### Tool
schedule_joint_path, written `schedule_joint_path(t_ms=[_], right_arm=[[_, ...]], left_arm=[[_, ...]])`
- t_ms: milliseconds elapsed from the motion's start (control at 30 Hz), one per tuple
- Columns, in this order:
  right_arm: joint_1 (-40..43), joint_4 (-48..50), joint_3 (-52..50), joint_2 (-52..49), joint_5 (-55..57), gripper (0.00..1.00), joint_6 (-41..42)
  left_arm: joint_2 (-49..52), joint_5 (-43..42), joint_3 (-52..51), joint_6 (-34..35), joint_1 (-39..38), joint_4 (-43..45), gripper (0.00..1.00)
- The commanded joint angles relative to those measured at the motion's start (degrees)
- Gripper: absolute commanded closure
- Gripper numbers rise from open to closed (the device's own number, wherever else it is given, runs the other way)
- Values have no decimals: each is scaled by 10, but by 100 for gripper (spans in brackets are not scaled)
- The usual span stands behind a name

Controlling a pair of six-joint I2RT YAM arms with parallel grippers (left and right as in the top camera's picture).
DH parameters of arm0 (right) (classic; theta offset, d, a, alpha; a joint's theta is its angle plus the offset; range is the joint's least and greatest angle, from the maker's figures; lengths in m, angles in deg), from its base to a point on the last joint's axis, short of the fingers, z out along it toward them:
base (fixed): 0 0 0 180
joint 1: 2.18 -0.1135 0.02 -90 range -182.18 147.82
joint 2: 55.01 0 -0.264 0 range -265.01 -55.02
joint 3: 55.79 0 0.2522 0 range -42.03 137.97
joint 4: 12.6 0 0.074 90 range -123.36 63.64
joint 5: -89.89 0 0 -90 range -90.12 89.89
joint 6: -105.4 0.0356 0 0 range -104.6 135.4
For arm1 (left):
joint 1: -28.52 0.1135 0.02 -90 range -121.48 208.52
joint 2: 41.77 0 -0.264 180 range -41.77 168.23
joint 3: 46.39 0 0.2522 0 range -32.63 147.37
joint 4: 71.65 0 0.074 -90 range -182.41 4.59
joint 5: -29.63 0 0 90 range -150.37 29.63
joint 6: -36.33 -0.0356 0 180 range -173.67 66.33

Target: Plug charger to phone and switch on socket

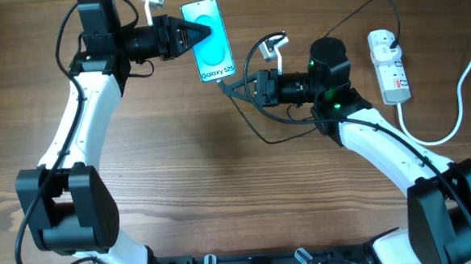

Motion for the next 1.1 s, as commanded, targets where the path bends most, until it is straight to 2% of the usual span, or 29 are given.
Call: schedule_joint_path(t_ms=[0,167,300,433,500,600,667,767,1000,1067], right_arm=[[3,10,3,-7,52,96,6],[1,7,3,-7,72,96,16],[-19,-11,3,-7,82,96,5],[-21,-147,3,-7,141,96,-83],[-21,-294,3,-7,275,96,-158],[-21,-449,3,-7,496,95,-227],[-21,-456,3,-7,566,95,-284],[-21,-453,3,-14,701,95,-304],[-31,-434,3,-148,664,95,-294],[-34,-435,3,-166,663,91,-293]], left_arm=[[-11,-15,8,21,2,-3,96],[-11,11,8,79,7,-2,96],[-11,24,8,81,14,0,96],[-11,26,8,81,48,2,96],[-11,22,8,81,61,2,96],[-11,21,8,80,63,2,96],[-11,26,8,80,63,2,96],[-11,28,8,80,63,2,96],[-11,28,8,80,63,2,96],[-11,28,8,80,63,2,96]])
